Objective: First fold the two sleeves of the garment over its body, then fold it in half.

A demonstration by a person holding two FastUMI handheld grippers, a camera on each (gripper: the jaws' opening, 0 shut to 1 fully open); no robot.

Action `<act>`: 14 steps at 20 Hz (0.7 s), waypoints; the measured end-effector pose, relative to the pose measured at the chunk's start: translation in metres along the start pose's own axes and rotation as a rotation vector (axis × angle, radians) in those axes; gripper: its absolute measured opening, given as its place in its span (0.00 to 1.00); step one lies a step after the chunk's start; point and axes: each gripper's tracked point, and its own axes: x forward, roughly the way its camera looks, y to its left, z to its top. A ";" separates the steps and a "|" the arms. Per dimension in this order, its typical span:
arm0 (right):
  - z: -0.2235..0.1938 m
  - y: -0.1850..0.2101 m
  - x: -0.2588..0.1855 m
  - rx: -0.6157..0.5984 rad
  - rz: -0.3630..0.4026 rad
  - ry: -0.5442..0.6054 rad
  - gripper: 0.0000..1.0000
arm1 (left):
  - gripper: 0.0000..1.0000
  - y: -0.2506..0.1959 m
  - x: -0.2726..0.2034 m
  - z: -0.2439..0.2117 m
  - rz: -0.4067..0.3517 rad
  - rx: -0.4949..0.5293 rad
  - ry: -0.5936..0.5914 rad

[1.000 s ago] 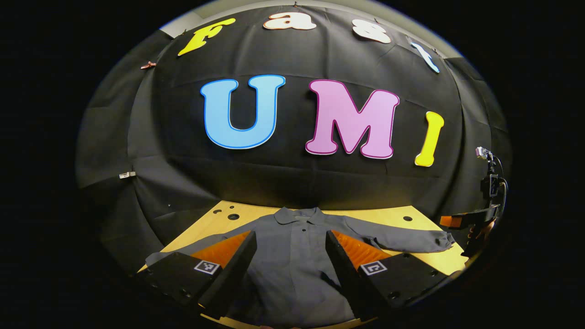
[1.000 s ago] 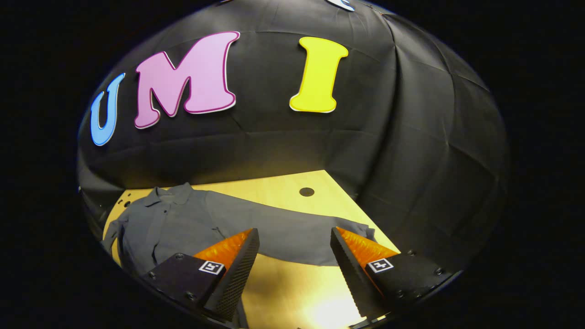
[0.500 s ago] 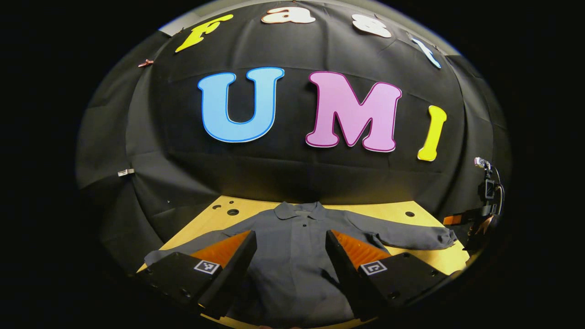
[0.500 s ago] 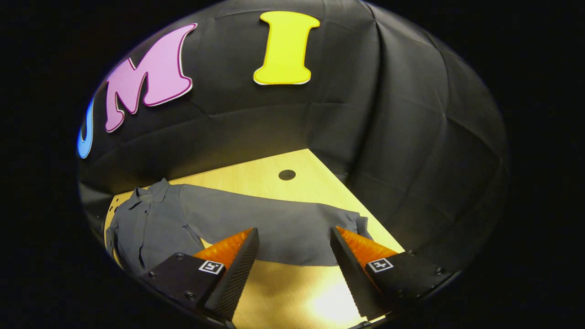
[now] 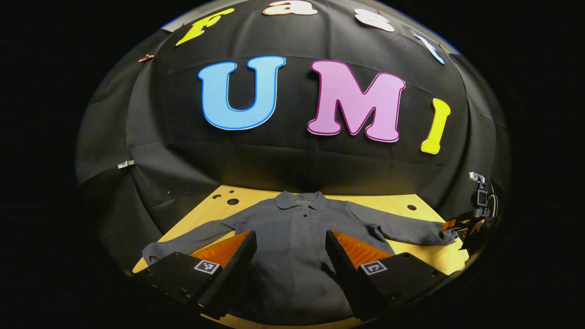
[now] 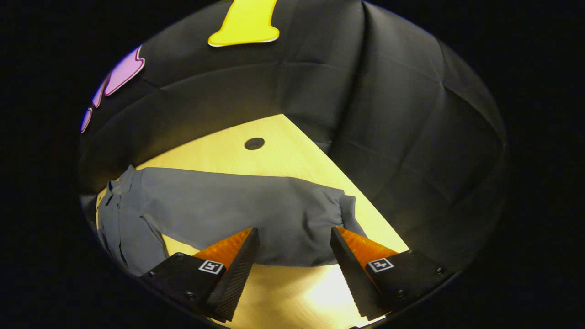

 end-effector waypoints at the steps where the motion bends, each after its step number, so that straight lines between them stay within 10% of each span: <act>1: 0.000 -0.006 0.007 -0.001 -0.013 0.011 0.98 | 0.96 -0.001 0.000 -0.002 -0.001 0.003 0.005; 14: -0.021 -0.039 0.056 0.004 -0.110 0.098 0.99 | 0.96 -0.003 0.003 -0.014 0.019 0.010 0.066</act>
